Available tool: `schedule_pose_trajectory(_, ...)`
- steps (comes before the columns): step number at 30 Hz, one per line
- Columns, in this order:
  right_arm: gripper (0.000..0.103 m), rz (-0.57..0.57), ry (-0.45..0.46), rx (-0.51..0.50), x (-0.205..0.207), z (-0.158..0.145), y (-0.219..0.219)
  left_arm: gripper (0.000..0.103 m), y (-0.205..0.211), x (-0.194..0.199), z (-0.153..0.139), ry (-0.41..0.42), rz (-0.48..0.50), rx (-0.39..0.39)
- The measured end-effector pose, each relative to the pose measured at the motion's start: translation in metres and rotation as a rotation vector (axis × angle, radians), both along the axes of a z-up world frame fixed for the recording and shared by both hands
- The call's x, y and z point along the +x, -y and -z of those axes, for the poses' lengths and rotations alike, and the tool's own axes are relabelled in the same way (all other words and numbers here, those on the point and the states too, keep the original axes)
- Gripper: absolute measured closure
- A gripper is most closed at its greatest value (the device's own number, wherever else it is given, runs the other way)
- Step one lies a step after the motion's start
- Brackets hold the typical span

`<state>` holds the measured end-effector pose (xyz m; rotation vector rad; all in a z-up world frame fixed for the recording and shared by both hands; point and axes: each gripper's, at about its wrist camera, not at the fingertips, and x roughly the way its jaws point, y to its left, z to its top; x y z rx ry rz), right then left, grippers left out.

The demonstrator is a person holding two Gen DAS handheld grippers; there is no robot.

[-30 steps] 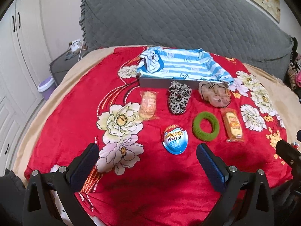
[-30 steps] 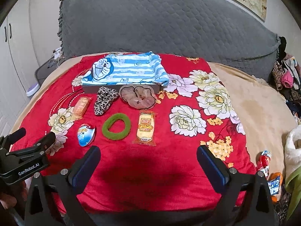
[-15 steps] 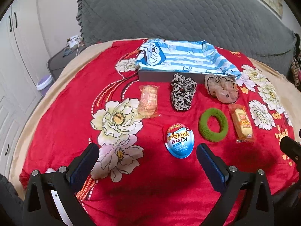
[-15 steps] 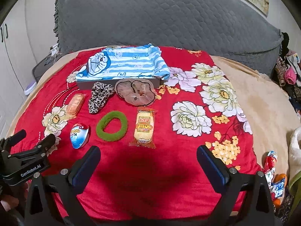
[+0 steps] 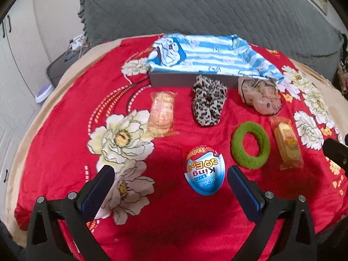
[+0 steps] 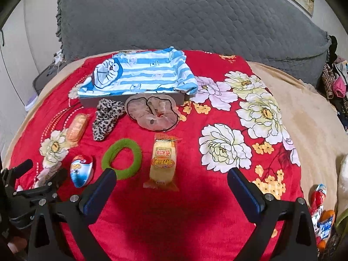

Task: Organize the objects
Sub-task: 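Grasp the King Egg with the left tool while the right tool grasps the yellow cake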

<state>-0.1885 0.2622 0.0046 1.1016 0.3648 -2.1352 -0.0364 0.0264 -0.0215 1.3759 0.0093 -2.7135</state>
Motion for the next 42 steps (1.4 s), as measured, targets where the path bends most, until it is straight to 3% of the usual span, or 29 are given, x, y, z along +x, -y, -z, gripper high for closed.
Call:
schedule_pose_trajectory(11,0.000,-0.012,0.042,0.039,-0.014,0.029,0.015,0.000,-0.005,-0.019,0.027,0.046,0.002,0.019)
schedule_pose_trajectory(31,0.001,0.009,0.100,0.123,-0.045,0.070,0.038,0.000,-0.003,-0.039,0.048,0.063,-0.004,0.048)
schedule_pose_trajectory(37,0.006,0.020,0.120,0.136,-0.052,0.078,0.042,0.000,-0.002,-0.042,0.052,0.068,-0.005,0.064)
schedule_pose_trajectory(42,0.018,0.001,0.130,0.154,-0.052,0.084,0.048,0.002,-0.003,-0.044,0.055,0.075,0.002,0.075)
